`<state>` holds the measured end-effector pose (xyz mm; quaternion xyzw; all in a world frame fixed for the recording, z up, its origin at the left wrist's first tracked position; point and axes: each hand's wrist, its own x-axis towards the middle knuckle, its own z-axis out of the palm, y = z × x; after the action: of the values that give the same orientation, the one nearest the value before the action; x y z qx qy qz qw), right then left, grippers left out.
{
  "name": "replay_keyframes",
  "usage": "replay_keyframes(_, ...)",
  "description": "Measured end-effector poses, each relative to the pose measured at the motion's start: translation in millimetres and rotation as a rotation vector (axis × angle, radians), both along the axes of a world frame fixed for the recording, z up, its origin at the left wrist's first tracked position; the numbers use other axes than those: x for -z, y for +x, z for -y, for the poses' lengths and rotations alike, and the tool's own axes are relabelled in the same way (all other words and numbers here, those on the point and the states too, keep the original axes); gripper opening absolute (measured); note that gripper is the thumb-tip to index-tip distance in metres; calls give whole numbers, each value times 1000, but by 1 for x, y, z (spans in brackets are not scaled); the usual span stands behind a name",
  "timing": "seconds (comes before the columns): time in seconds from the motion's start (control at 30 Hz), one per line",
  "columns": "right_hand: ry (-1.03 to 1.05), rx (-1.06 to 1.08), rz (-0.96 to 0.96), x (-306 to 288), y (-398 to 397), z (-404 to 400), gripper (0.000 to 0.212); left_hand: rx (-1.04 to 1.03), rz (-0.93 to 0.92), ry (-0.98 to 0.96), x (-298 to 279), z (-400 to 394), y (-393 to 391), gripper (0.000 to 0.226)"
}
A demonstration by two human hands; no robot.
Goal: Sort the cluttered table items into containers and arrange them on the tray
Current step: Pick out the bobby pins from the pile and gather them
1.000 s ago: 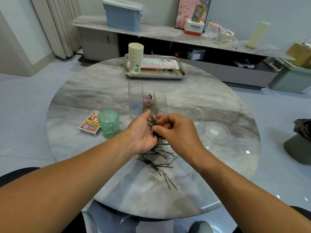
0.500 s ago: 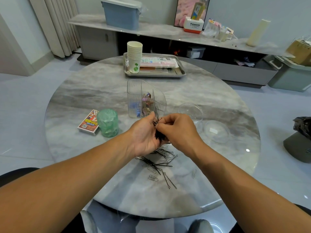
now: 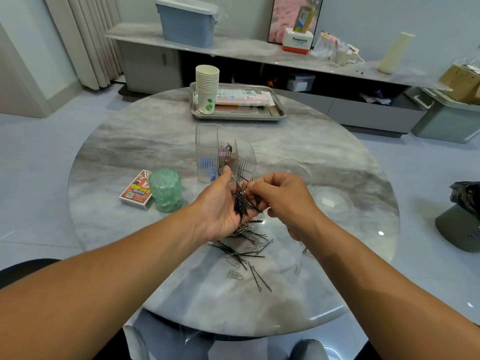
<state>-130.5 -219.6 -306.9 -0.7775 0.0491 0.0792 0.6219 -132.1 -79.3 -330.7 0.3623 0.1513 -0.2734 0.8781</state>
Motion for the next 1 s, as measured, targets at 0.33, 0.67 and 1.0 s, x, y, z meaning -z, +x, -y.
replay_keyframes(0.33, 106, 22, -73, -5, 9, 12, 8, -41, -42, -64, 4, -7, 4, 82)
replay_keyframes(0.67, -869, -134, 291, -11, 18, 33, 2, -117, -95, 224, 7, -4, 1, 37)
replay_keyframes(1.0, -1584, -410, 552, -18, 21, 38, 18, -130, -149, 170, 4, -6, 0, 67)
